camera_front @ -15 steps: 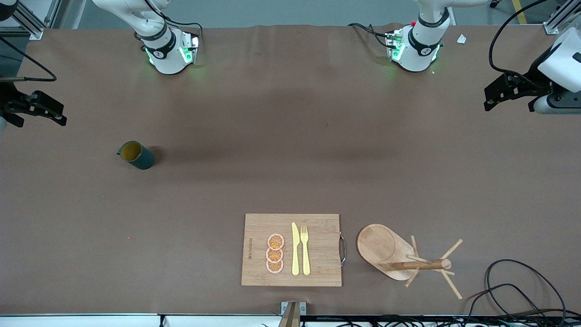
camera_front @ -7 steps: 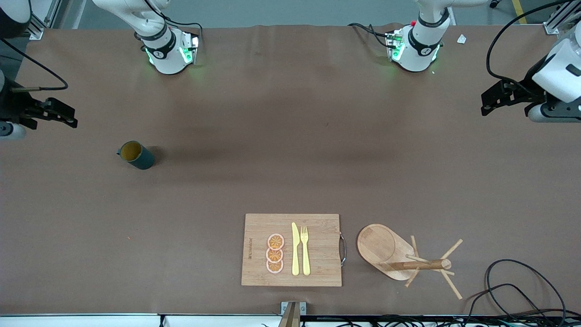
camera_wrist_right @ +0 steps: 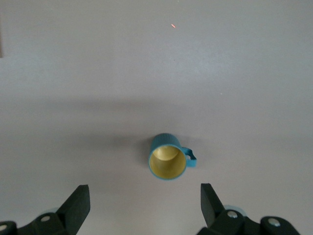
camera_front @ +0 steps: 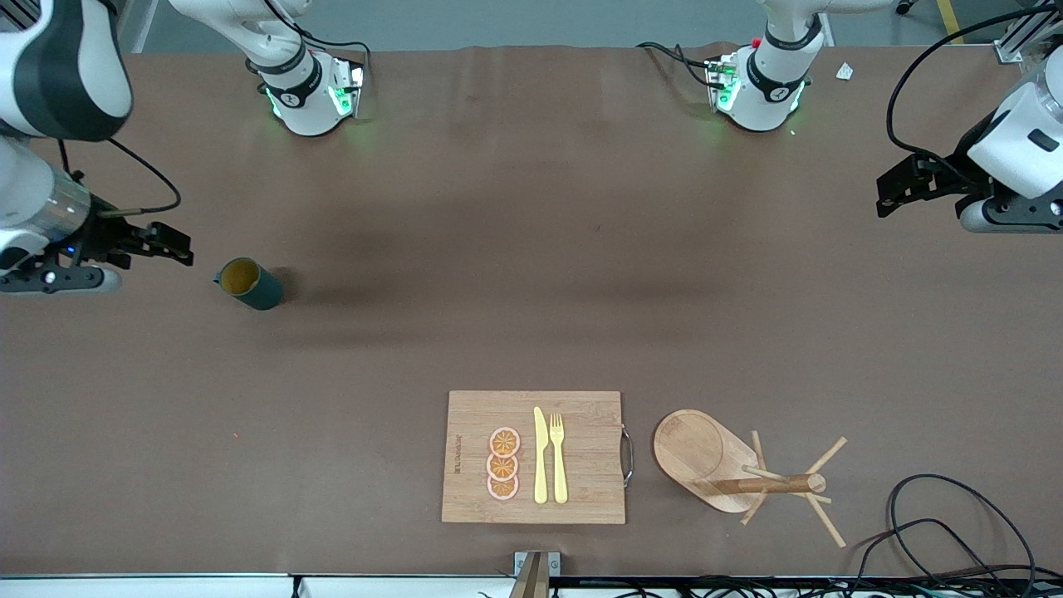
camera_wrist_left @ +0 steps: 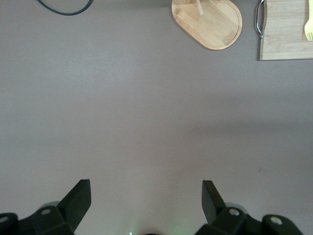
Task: Pass cup and hang on rack
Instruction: 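Move the right gripper toward the teal mug, then lower the right gripper over the mug rim and close on it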
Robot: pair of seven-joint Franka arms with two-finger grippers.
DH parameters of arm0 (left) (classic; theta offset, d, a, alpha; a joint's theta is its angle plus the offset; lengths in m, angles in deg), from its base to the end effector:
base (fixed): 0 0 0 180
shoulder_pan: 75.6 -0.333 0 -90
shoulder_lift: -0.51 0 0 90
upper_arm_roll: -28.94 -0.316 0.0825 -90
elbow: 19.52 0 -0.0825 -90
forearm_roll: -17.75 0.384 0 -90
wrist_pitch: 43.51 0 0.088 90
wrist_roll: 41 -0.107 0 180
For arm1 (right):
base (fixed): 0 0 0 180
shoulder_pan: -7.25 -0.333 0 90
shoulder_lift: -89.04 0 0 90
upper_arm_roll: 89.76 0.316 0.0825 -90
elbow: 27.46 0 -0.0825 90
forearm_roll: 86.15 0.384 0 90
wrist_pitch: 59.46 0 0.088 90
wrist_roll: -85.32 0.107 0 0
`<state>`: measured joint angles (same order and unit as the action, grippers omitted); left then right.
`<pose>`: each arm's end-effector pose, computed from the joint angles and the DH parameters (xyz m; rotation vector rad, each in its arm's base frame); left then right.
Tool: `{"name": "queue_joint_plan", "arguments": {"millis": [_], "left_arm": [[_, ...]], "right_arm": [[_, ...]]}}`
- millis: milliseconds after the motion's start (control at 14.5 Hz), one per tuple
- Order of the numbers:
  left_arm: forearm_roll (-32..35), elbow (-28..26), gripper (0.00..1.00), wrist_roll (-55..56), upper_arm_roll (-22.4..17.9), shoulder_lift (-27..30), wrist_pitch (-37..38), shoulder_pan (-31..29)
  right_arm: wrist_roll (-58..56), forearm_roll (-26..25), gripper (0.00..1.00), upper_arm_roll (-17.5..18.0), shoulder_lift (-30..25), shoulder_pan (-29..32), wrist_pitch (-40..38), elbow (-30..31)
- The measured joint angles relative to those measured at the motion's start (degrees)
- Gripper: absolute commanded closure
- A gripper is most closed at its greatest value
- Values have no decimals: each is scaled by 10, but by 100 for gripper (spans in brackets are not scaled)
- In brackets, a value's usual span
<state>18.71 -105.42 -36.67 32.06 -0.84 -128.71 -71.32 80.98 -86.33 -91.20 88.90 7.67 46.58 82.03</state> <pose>0.5493 -0.0690 0.6378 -3.1211 0.0819 0.0531 0.5527 -0.0182 0.4879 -3.1393 -0.0695 0.0908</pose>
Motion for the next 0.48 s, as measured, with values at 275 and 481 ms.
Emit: {"name": "queue_joint_plan", "arguments": {"millis": [275, 481], "left_arm": [[0, 0, 0, 0, 3, -6, -19, 4], [-1, 0, 0, 0, 6, -8, -22, 7]], "right_arm": [[0, 1, 0, 1, -2, -1, 93, 79], [0, 1, 0, 1, -3, -1, 174, 136]]}}
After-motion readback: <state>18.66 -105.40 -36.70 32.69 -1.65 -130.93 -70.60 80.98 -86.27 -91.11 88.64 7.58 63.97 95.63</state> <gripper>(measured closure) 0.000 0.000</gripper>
